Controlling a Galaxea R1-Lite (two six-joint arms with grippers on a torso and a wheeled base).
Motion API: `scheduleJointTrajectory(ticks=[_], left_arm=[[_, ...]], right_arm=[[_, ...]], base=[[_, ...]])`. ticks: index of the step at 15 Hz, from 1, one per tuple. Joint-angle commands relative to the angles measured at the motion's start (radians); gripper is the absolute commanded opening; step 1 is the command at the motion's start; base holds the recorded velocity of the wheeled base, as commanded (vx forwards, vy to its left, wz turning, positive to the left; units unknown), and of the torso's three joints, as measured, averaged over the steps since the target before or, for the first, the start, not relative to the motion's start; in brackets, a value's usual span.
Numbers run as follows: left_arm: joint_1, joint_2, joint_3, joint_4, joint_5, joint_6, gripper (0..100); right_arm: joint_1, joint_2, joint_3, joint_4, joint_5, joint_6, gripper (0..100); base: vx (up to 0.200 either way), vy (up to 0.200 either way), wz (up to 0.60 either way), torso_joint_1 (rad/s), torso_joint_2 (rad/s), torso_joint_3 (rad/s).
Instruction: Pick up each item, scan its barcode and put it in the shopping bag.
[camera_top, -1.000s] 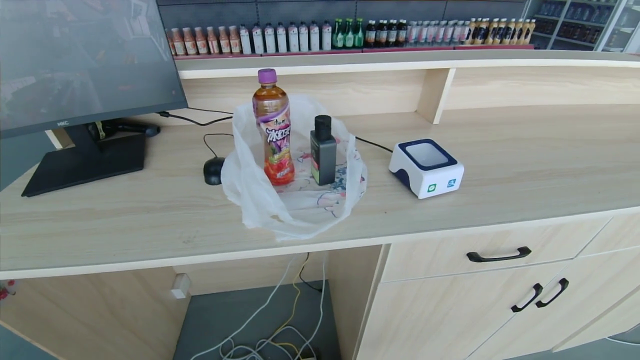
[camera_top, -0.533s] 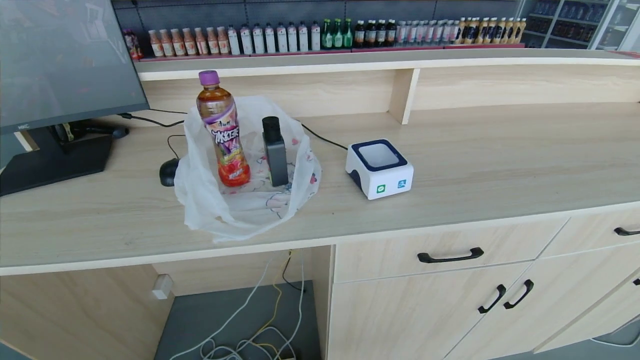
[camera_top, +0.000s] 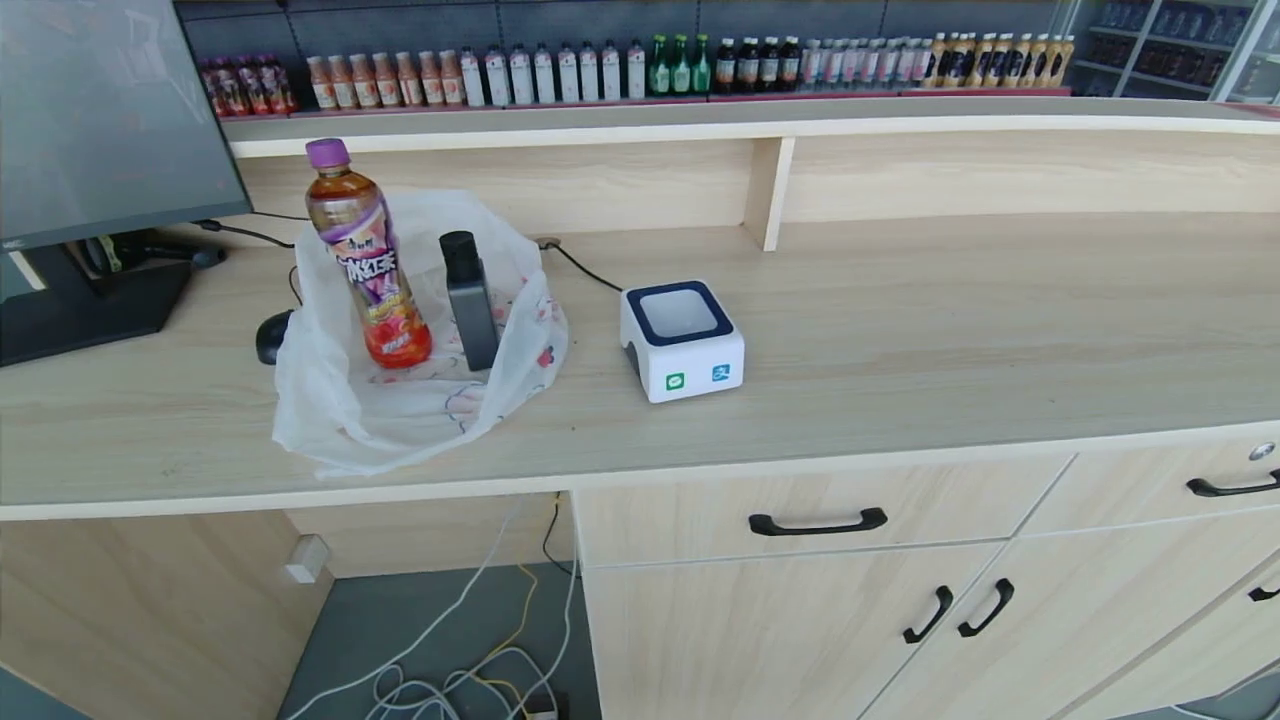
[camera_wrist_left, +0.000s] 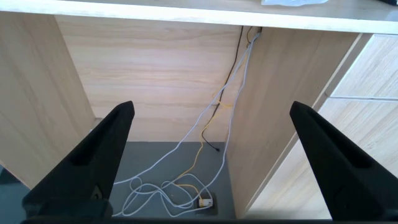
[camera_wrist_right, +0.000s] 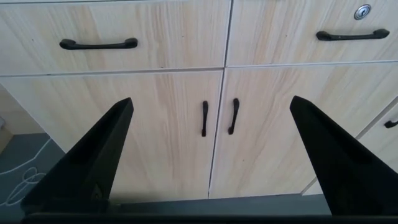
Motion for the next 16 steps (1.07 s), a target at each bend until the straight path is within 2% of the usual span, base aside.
scheduleJointTrajectory(ticks=[1, 3, 16], left_arm=[[0.000, 0.000, 0.000, 0.000, 0.001, 0.000, 100], [0.000, 0.000, 0.000, 0.000, 0.001, 0.000, 100], [0.000, 0.000, 0.000, 0.000, 0.001, 0.002, 100]], right_arm=[[0.000, 0.002, 0.000, -0.001, 0.000, 0.000, 100], [0.000, 0.002, 0.000, -0.001, 0.000, 0.000, 100], [0.000, 0.002, 0.000, -0.001, 0.000, -0.002, 100]], base=[[0.000, -0.200, 0.00, 0.002, 0.00, 0.007], [0.000, -0.200, 0.00, 0.002, 0.00, 0.002], [0.000, 0.000, 0.00, 0.000, 0.00, 0.000]])
